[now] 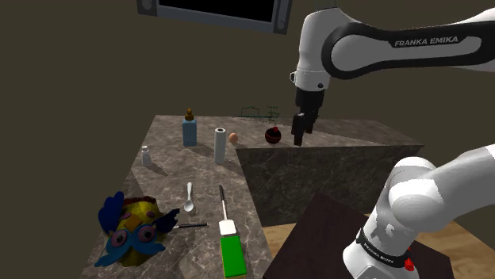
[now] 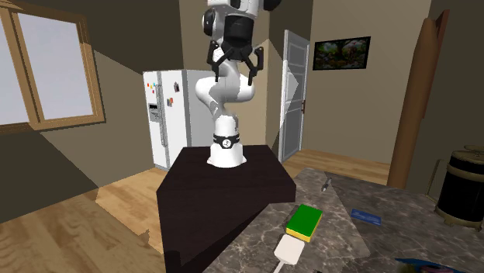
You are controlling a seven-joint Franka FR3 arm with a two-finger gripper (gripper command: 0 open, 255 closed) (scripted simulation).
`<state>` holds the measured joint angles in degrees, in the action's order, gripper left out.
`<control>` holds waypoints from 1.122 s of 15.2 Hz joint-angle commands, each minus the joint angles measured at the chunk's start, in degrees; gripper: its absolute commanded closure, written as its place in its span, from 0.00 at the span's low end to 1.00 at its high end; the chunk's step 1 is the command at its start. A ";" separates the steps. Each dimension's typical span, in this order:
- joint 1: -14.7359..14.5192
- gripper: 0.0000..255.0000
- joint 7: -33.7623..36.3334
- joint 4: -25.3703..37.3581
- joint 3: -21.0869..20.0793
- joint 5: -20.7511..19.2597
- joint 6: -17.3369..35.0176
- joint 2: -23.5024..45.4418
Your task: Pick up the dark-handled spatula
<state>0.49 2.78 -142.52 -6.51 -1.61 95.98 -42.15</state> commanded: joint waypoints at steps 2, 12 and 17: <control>0.67 0.00 4.47 -3.08 -1.58 1.28 6.83 3.06; 3.35 0.00 20.12 -6.66 -7.86 3.29 29.71 20.47; 5.42 0.00 29.22 -4.69 -10.49 0.79 40.36 32.27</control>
<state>5.39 30.01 -147.65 -16.56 -0.10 133.94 -12.44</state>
